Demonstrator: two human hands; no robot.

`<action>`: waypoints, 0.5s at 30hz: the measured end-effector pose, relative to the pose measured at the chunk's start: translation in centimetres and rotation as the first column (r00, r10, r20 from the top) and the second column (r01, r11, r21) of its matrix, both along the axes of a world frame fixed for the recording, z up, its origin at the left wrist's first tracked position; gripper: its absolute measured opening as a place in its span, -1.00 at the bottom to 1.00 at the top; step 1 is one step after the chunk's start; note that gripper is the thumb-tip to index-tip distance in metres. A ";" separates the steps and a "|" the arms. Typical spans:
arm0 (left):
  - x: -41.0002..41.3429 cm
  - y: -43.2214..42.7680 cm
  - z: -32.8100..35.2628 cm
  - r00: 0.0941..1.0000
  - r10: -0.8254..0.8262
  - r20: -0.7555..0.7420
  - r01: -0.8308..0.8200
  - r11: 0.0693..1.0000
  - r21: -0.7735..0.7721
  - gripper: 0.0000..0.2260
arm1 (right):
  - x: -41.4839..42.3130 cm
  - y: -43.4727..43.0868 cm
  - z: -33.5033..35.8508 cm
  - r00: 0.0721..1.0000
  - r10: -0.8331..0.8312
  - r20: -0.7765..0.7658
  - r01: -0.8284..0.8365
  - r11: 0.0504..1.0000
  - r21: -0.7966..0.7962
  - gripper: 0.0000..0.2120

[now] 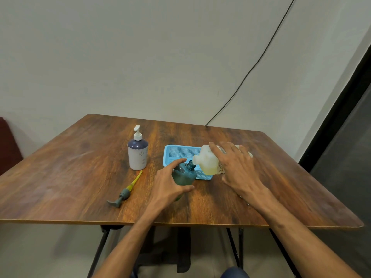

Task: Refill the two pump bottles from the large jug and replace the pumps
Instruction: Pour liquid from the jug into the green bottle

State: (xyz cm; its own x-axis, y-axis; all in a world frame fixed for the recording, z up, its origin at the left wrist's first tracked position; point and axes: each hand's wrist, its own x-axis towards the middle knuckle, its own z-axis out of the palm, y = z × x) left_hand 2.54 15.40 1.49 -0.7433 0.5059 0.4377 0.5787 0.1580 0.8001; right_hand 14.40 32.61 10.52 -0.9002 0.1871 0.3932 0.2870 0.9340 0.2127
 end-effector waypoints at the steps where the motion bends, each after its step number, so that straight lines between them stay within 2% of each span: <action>1: 0.0 0.0 0.0 1.000 0.001 0.002 -0.001 1.000 -0.001 -0.26 | 0.0 -0.1 0.1 1.000 0.001 0.004 -0.001 1.000 -0.002 -0.07; 15: 0.0 0.2 0.2 1.000 0.013 0.000 -0.013 1.000 -0.010 -0.25 | 0.2 0.0 0.1 1.000 -0.007 0.027 0.007 1.000 -0.019 -0.06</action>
